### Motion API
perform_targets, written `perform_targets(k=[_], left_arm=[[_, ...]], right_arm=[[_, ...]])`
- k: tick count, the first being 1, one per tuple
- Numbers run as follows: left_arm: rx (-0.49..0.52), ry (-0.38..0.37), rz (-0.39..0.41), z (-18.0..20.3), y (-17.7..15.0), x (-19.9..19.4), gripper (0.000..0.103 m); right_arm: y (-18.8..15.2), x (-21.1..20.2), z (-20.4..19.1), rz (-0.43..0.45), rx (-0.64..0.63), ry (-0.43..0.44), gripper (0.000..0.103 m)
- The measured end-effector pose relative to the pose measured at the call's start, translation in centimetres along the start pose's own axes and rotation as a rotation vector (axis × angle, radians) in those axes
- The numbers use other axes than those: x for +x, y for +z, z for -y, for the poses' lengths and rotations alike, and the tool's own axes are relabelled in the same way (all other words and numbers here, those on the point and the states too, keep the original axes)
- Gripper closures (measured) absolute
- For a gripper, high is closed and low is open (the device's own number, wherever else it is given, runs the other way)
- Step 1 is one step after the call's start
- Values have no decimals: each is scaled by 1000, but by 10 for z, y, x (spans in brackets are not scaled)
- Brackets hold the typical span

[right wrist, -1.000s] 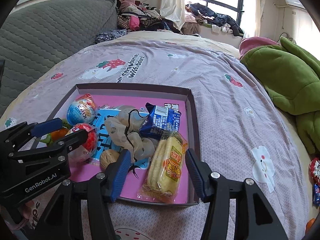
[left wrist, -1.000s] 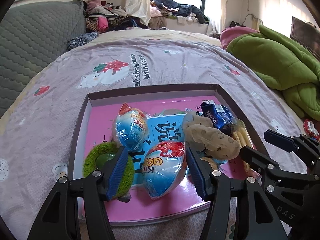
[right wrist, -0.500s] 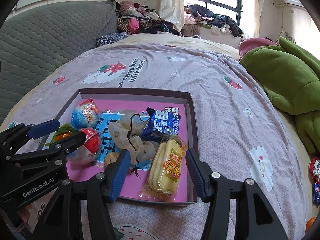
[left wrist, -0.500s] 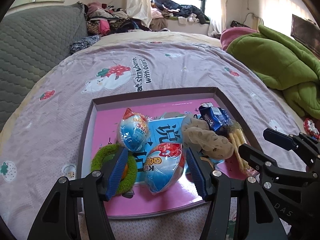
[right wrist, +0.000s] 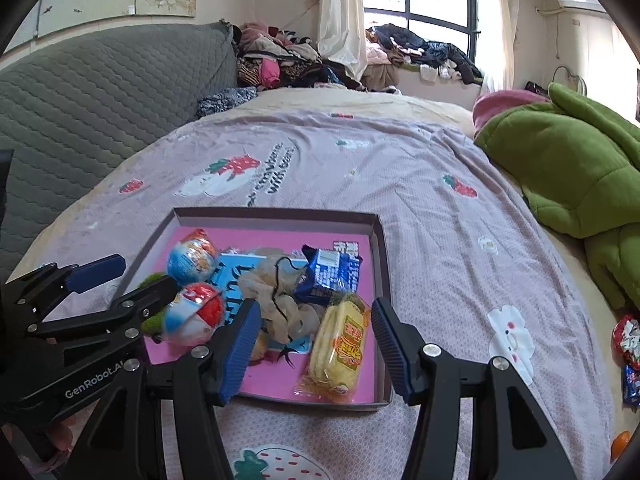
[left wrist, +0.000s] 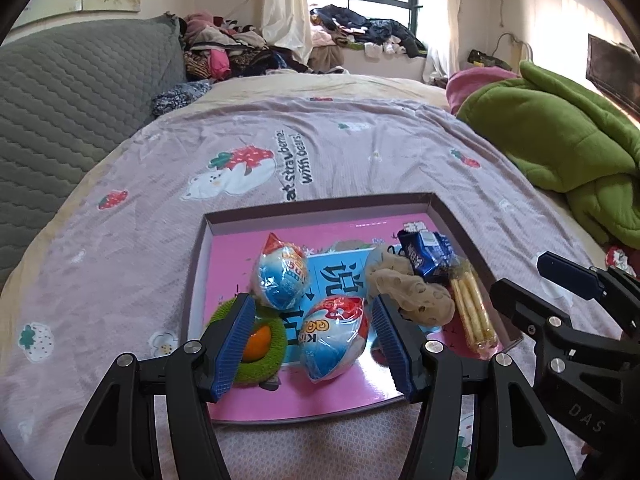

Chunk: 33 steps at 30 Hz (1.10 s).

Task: Organize objects
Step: 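Open both grippers and withdraw them up from the tray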

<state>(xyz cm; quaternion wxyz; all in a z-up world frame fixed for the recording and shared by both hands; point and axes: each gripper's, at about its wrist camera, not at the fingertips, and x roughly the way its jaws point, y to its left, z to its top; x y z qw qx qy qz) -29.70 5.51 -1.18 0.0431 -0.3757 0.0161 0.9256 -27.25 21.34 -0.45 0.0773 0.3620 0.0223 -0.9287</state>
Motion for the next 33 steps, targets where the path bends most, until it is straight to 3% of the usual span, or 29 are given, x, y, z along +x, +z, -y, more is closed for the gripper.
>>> perform_targets(k=[22,33], left_arm=[[-44,-15,115,-9,11,-99,40],[-49,-8,171,-13,-1,-150,40]], right_arm=[[15,-98,-27,178,-27,25,44],[4,-136,-26,218,-20,25,44]])
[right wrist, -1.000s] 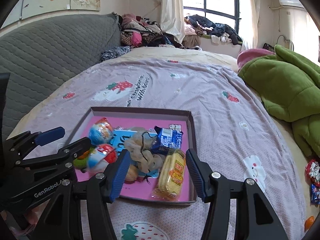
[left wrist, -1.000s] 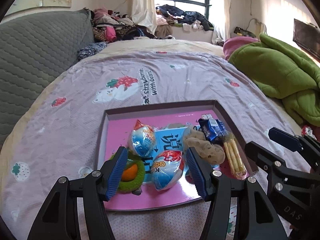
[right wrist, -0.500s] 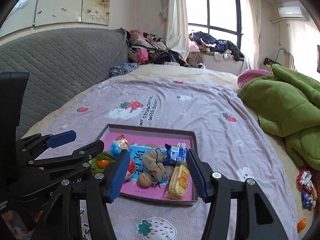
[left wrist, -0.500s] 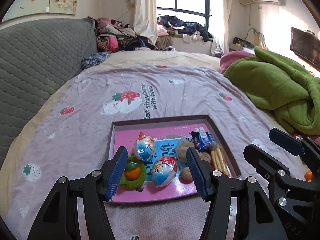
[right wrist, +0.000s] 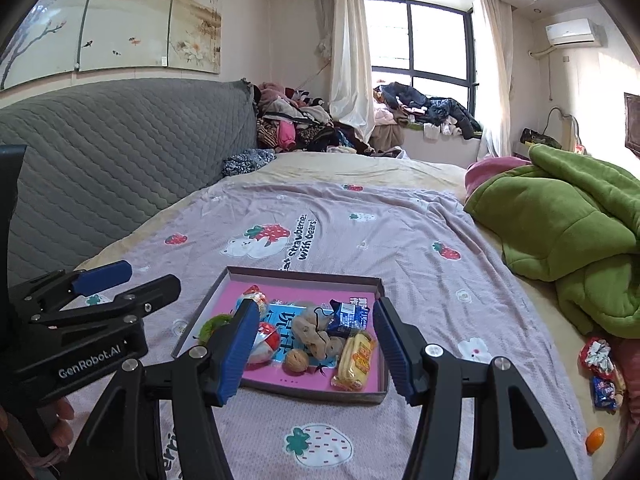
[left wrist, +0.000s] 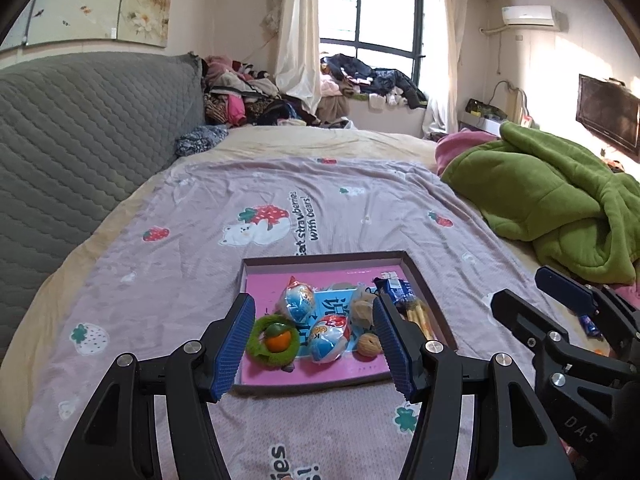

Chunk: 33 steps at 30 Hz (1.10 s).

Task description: Organize objects

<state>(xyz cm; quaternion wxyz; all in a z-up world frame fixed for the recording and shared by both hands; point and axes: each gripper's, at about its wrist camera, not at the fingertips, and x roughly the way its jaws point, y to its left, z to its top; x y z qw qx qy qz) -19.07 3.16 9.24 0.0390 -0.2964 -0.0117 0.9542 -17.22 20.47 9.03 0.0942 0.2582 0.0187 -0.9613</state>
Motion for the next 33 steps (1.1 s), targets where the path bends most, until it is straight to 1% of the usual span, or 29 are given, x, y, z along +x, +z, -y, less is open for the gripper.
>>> perform_targets(k=[7,15,24,33], left_arm=[[2,12,1,-4,-12,-18,40],[10,42,-44,-7,-45,-18,40],[7,61,-80,-12,-68,-15,40],[15,59,-96,-13,-83,-14,40]], right_arm=[[-13,-23,1,12,-7,-9,44],[-33,-32,-1,-21,-12,-13,44],[-60,-26,-5,-73,-8,-31,44],[-71,-19,-2,-93,14,-26,44]])
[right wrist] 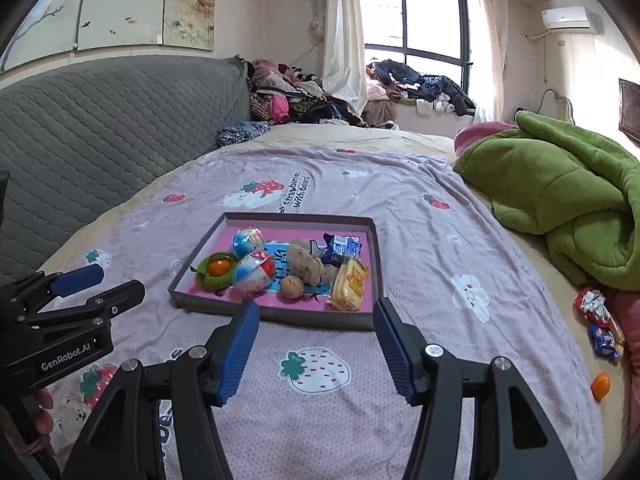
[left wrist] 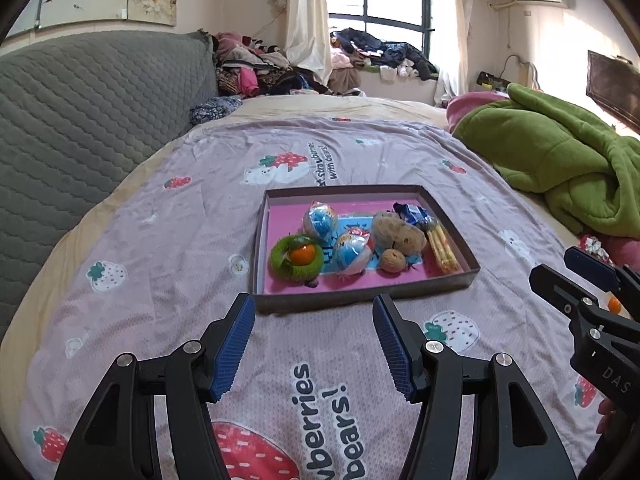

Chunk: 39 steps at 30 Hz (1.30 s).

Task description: Organize objects

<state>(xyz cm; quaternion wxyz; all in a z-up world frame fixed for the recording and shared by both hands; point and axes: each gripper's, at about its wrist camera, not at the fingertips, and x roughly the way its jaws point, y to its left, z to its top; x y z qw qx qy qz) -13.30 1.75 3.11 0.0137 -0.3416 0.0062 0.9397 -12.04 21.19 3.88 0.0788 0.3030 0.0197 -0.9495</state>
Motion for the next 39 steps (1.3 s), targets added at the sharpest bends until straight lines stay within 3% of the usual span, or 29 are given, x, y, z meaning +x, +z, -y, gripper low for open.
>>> perform_targets(k=[12,29,39], left_arm=[[4,6,-52,-2,-19,19,40],[-45,4,-54,-12,-43,35,40],[-44,16,-46,-9,-67,43,40]], right_arm=[[-15,15,-4,-43,1,10,44],[-43,30,1,-48,-2,13,44],[-61,26,2,4,-29,39,44]])
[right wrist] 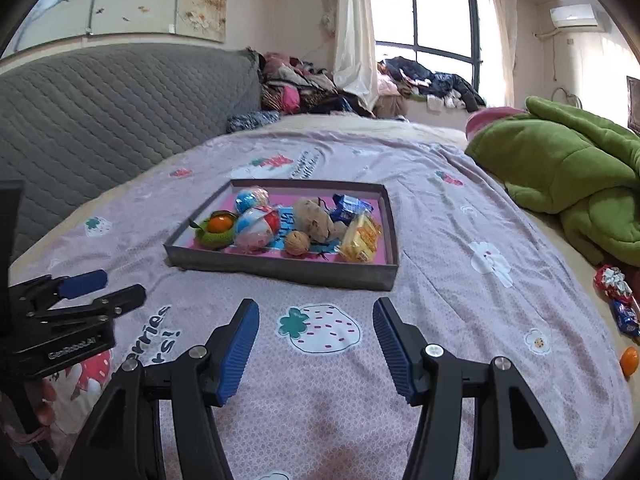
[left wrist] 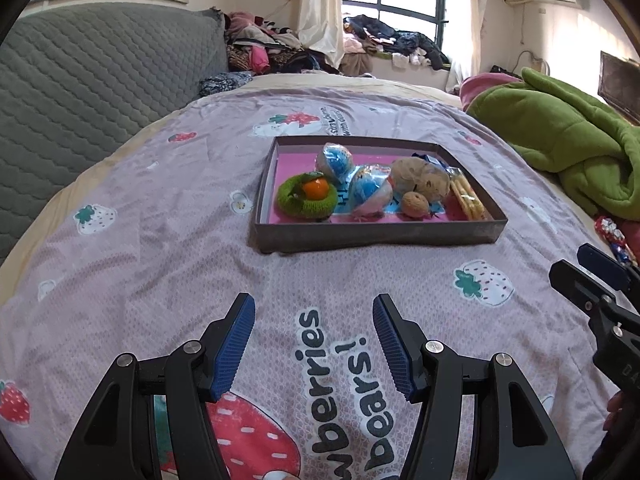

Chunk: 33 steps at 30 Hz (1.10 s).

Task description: Organize objects

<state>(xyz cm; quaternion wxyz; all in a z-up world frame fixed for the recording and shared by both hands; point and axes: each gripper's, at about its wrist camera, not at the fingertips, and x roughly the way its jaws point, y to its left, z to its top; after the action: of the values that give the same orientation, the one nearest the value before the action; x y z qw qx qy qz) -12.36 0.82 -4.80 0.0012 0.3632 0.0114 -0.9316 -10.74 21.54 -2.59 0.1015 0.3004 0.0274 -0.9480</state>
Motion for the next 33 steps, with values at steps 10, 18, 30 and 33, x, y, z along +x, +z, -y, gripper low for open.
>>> perform_targets(k=[10,18,30,33], left_arm=[[-5,11,14,-1,-3,3,40],[1,8,21,1,-6,0,40],[4,1,7,3,-7,2,40],[5,-2,3,3,-8,3,40]], right_arm=[[-8,-8,-6,20,-31,2,44],[-12,-2,-1,0,-1,6,44],[-21,10,2,-53,14,4,44],[-23,13,3,-64,27,7,44]])
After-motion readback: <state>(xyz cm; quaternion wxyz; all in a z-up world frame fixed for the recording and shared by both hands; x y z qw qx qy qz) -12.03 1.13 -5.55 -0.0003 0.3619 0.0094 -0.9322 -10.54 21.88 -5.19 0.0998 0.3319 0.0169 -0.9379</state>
